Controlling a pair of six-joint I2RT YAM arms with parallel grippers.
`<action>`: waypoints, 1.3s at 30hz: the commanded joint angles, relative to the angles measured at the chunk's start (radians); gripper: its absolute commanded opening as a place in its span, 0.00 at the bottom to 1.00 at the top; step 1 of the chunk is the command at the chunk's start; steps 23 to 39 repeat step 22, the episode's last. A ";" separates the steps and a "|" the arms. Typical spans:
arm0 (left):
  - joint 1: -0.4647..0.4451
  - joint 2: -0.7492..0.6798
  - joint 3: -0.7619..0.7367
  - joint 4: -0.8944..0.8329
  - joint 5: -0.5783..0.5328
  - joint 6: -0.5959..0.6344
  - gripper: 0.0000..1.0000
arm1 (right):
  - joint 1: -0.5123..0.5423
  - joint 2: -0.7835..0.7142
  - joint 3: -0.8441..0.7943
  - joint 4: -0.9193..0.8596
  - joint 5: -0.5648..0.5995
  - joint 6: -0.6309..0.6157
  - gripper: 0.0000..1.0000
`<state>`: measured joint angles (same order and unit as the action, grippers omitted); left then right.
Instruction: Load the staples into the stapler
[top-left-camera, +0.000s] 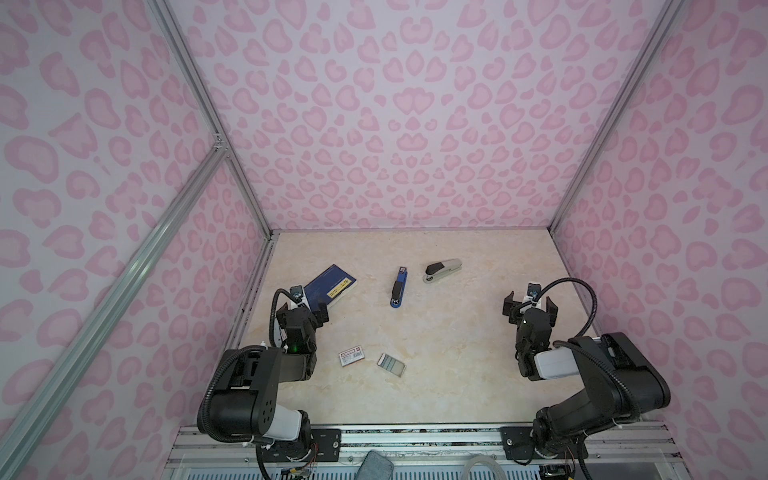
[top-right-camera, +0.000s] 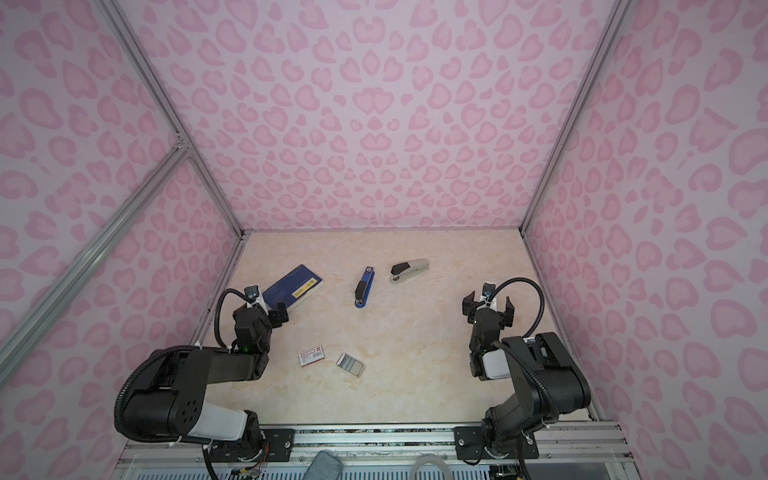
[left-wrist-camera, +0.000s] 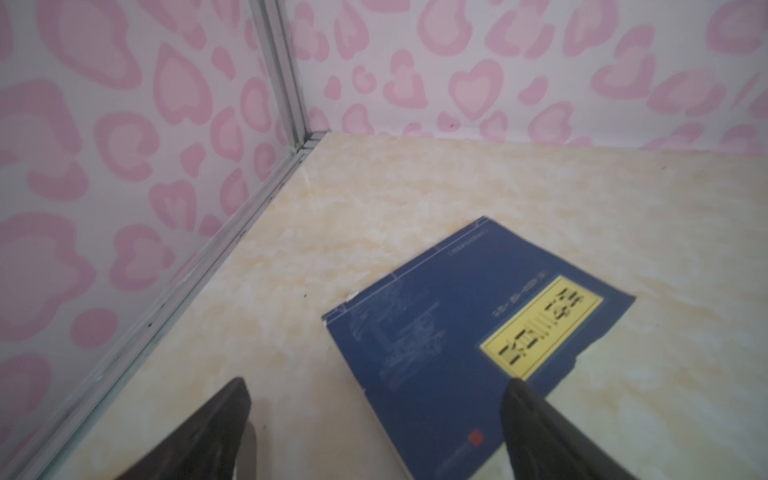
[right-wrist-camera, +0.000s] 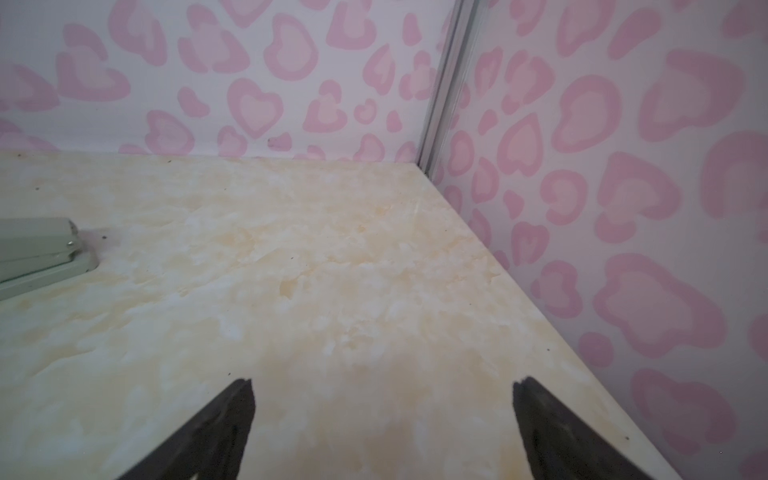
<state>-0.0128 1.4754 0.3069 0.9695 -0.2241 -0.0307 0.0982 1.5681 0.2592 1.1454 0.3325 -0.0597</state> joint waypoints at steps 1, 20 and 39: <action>0.023 0.001 0.022 0.016 0.140 -0.013 0.97 | -0.023 -0.013 0.044 -0.073 -0.148 0.038 1.00; 0.025 0.003 0.035 -0.008 0.135 -0.015 0.97 | -0.003 0.011 0.037 -0.017 0.017 0.066 1.00; 0.024 -0.001 0.028 -0.001 0.135 -0.015 0.97 | -0.002 0.011 0.037 -0.016 0.017 0.067 1.00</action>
